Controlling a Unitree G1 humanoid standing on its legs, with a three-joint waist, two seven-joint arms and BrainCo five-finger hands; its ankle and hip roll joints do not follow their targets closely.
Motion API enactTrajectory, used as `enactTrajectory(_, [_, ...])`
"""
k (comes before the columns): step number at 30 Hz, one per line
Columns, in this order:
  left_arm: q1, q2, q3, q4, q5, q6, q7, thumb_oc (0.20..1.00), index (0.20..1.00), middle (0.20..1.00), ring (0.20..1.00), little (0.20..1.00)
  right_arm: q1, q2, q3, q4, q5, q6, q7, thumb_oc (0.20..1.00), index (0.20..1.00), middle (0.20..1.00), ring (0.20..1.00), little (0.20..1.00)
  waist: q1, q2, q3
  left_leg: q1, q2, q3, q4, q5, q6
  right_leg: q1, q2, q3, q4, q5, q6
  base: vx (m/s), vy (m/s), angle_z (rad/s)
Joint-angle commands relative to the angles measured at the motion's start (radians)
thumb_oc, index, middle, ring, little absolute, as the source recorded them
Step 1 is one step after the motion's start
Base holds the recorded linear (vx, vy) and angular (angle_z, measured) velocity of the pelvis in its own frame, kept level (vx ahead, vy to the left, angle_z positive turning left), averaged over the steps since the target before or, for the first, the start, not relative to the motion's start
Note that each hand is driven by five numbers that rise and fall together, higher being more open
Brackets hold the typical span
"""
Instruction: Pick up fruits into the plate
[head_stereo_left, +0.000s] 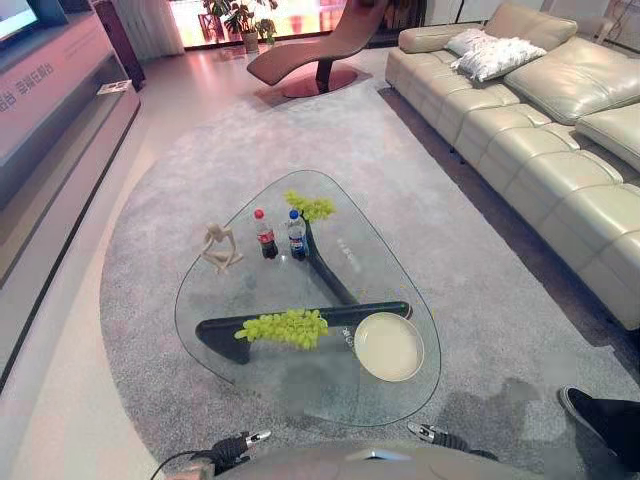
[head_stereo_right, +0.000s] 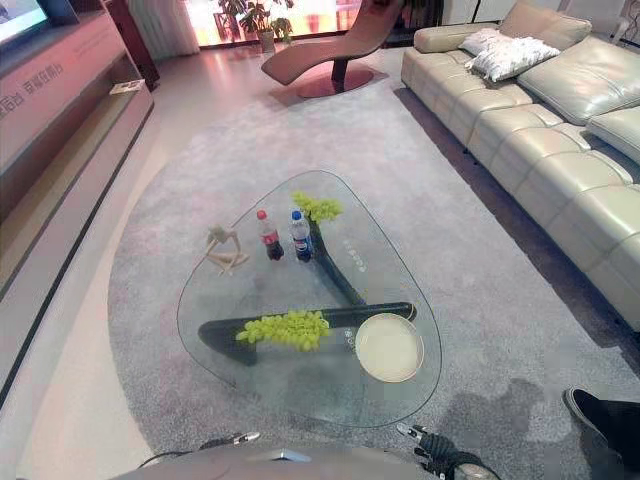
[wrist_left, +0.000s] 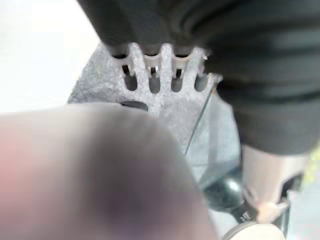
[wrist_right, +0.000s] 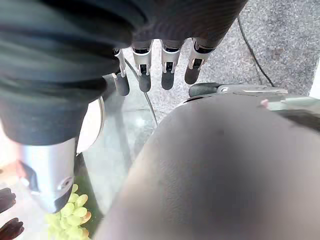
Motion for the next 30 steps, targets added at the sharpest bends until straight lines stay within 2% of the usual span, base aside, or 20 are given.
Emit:
enactTrajectory(1, [-0.083,-0.017,0.013,0.076,0.038,-0.037,-0.003,1.000,1.000,1.000,1.000,1.000,-0.076,0.051,0.032,0.035,-0.012,-0.010,0.001,1.000,1.000,1.000,1.000,1.000,0.012,-0.018,0.054,0.058,-0.030,0.032,0.015,-0.166,0.054,-0.012,-0.038,0.026,0.065,-0.045,0.049,-0.09,0.008,-0.18])
enactTrajectory(12, [-0.089,-0.010,0.016,0.076,0.057,-0.042,0.057,1.000,1.000,1.000,1.000,1.000,-0.077,0.044,0.033,0.037,-0.011,-0.015,0.005,1.000,1.000,1.000,1.000,1.000,0.011,-0.018,0.067,0.051,-0.028,0.035,0.017,-0.164,0.052,-0.018,-0.039,0.026,0.066,-0.044,0.050,0.00,0.000,0.00])
enactTrajectory(21, [-0.106,-0.003,-0.051,0.072,0.213,-0.039,0.148,1.000,1.000,1.000,1.000,1.000,-0.083,0.033,0.055,0.031,-0.011,-0.012,0.002,1.000,1.000,1.000,1.000,1.000,0.000,-0.015,0.088,0.037,-0.025,0.043,0.020,-0.158,0.052,-0.038,-0.037,0.038,0.070,-0.040,0.051,0.01,0.002,-0.02])
enactTrajectory(26, [-0.139,-0.001,-0.077,0.048,0.196,-0.074,0.202,1.000,1.000,1.000,1.000,1.000,-0.097,0.023,0.077,0.009,0.002,-0.007,-0.006,1.000,1.000,1.000,1.000,1.000,-0.008,-0.013,0.116,0.012,-0.023,0.045,0.027,-0.153,0.052,-0.070,-0.033,0.055,0.080,-0.037,0.051,-0.01,0.004,-0.09])
enactTrajectory(30, [-0.192,0.012,-0.113,0.011,0.236,-0.134,0.262,1.000,1.000,1.000,1.000,1.000,-0.128,0.001,0.096,-0.010,0.021,-0.006,-0.014,1.000,1.000,1.000,1.000,1.000,-0.018,-0.002,0.156,-0.024,-0.020,0.042,0.036,-0.142,0.050,-0.115,-0.030,0.068,0.096,-0.034,0.046,-0.07,0.046,-0.05])
